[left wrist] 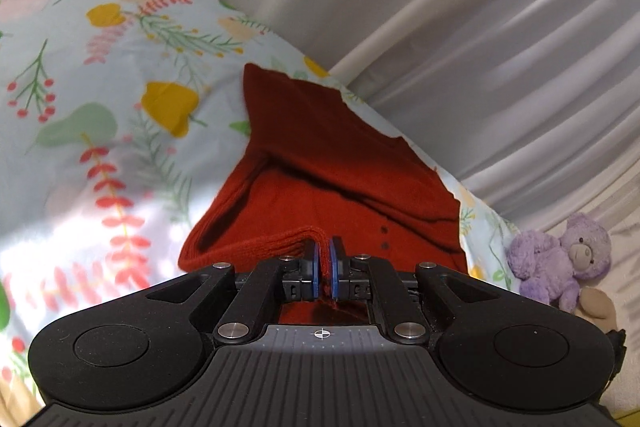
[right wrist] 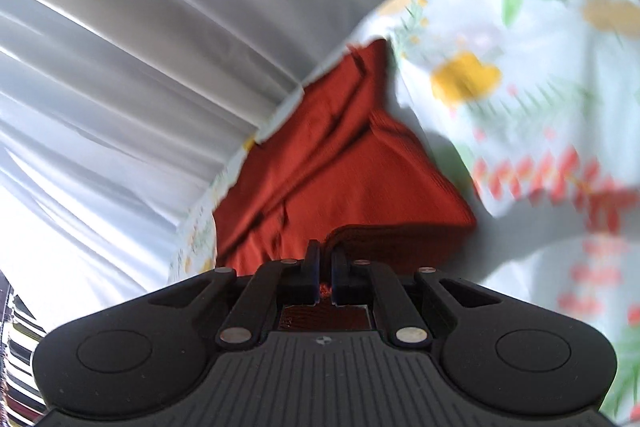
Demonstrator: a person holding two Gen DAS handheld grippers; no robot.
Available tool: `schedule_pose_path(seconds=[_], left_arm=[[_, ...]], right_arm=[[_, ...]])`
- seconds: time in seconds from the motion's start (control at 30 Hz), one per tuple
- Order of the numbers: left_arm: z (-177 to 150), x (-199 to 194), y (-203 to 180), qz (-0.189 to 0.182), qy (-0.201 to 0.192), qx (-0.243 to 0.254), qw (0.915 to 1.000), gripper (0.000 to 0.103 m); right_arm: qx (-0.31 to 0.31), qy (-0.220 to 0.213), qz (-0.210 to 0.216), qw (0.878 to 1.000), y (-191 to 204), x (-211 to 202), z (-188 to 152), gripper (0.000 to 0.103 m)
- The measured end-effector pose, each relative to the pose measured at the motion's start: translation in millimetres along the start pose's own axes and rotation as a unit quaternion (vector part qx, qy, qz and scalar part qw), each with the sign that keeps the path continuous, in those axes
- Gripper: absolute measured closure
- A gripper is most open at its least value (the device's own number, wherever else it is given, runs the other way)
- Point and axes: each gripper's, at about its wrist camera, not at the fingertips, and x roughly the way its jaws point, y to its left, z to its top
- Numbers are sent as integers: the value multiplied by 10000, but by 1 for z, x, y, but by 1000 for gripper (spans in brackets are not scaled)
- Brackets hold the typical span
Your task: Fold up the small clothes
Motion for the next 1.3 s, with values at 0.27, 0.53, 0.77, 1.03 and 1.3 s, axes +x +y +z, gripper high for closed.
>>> schedule_pose_path(seconds=[0.27,0.53,0.77,1.03,1.3], left_arm=[[28,79,12,782,43,396,9961,96],[24,81,13,1302,-130,989,9865,74],[23,90,9,1171,94,1630,9796,34],[15,122,-4,1119,454,2117,9698,34],[10,133,-8,1024,653,2218,9675,50]], right_arm=[[-1102,-320,-759,9905,25,77,53,99],[-2115,-376,-1386,9668,29,106,48,93],[-2565,182,-1459,9553,14,115,48,73],[-3137,579,-1476,9362,21,142,49,72],[-3559,719,-1492,9197,26,149,46,74]])
